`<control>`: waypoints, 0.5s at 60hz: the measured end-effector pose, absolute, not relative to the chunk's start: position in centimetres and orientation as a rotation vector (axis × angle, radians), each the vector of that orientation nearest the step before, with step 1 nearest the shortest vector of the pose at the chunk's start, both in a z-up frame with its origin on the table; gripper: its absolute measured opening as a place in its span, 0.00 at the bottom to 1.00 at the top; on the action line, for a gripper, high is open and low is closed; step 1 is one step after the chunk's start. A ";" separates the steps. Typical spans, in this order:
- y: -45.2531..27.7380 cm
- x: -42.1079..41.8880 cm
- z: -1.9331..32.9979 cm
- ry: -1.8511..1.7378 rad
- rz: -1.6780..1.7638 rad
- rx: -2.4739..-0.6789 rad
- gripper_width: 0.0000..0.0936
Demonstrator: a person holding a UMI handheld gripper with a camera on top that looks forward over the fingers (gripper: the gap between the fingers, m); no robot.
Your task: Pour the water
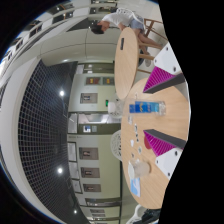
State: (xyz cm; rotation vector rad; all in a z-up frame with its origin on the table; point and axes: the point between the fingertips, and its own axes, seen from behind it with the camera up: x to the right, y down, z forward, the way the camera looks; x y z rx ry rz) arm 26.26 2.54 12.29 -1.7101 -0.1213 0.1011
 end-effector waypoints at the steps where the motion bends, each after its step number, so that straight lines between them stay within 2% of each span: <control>1: 3.2 26.3 12.2 -0.119 0.104 -1.708 0.83; 11: 11.4 26.5 10.8 -0.158 0.135 -1.723 0.83; 22: 16.9 24.5 9.5 -0.194 0.131 -1.719 0.81; 26: 18.0 24.9 9.2 -0.162 0.117 -1.713 0.48; 30: 18.1 25.7 9.2 -0.128 0.123 -1.698 0.45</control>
